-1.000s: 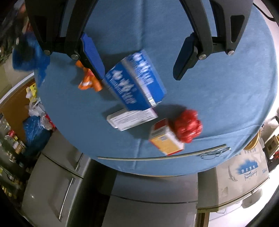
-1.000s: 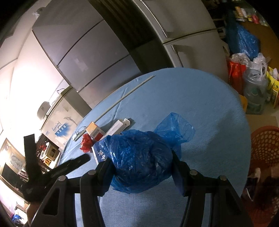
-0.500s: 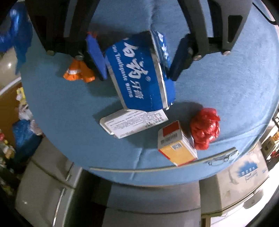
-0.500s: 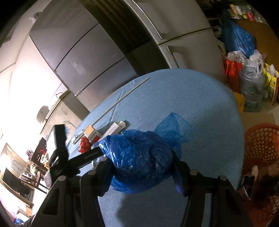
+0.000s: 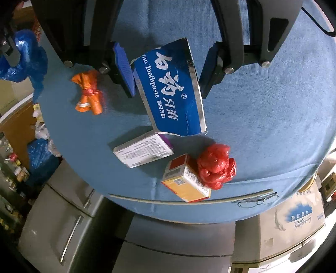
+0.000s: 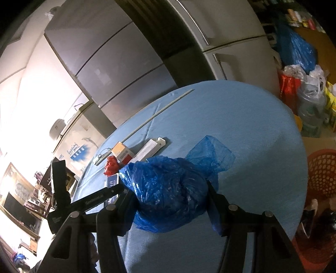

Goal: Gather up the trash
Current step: 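Carry the toothpaste box and blue bag over the red basket with both tools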

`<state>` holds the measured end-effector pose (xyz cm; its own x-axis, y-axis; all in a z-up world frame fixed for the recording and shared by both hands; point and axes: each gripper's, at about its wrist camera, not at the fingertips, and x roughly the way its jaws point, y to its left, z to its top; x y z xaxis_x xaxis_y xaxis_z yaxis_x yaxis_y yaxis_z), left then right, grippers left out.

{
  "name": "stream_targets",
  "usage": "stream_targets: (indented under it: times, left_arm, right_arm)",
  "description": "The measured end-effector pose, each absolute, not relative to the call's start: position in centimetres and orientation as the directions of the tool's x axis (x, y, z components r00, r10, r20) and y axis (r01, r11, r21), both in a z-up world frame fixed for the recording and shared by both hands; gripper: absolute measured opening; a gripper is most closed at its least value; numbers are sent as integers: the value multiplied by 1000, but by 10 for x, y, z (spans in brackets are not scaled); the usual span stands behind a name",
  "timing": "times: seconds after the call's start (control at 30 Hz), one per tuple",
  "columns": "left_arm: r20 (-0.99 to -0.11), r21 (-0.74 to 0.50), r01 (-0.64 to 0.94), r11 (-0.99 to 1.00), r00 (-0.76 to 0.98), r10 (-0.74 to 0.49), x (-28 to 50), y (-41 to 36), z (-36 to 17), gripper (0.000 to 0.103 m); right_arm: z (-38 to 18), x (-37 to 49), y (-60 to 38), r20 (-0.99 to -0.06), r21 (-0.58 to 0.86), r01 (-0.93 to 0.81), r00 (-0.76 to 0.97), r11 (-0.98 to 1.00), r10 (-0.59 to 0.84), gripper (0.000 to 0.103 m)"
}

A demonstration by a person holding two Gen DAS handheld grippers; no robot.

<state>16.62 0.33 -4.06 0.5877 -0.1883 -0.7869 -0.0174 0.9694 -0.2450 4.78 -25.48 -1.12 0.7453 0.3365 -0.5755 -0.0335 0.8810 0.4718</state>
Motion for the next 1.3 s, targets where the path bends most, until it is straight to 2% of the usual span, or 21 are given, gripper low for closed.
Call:
stream_targets:
  times: [0.57,1.3]
  left_arm:
    - [-719,-259,196,946,615,-324,95,-36,-4,62]
    - [-650,-237,396,887,614,-448,77,-125,45,62]
  right_arm:
    - [-3,11,-272,-579,440,9,768,898,276,61]
    - [29,-56,-352,-490,472,131,861,872,136,61]
